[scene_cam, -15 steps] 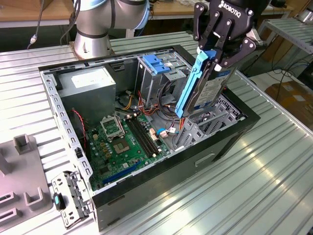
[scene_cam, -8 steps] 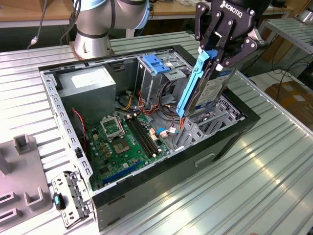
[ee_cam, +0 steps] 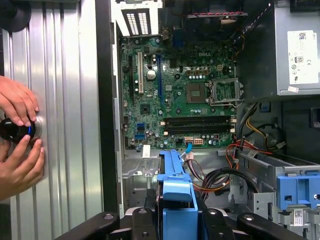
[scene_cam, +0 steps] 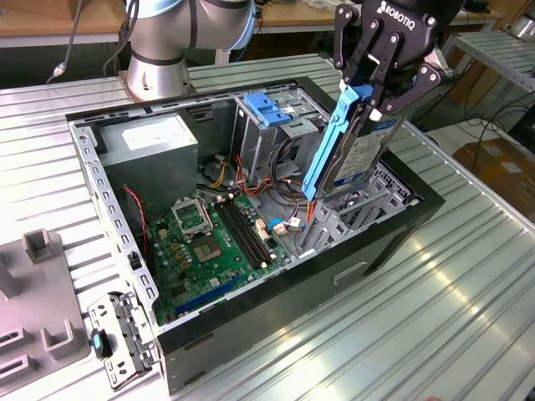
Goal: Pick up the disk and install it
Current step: 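Insert the disk into the insertion slot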
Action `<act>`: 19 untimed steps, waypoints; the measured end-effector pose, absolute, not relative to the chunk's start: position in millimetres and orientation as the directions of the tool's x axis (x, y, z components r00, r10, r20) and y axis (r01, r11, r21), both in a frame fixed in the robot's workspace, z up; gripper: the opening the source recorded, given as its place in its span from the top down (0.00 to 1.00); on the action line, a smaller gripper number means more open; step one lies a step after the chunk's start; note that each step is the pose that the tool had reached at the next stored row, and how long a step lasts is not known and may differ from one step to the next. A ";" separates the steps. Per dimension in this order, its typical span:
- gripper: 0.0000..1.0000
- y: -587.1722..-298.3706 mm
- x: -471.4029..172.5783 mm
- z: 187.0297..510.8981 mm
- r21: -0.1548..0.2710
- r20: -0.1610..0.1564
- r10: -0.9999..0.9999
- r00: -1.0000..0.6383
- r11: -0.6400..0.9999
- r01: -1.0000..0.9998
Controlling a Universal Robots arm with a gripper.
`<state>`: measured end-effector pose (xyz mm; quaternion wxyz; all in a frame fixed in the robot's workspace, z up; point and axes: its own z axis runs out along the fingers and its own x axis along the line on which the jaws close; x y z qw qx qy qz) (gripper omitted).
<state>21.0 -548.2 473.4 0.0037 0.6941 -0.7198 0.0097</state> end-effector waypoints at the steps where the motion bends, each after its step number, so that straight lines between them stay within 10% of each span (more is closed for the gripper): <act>1: 0.63 -548.2 21.0 473.4 -0.009 0.019 -0.999 -0.036 0.036 -0.999; 19: 0.63 -548.3 53.2 463.2 -0.009 0.019 -0.999 -0.032 0.032 -0.999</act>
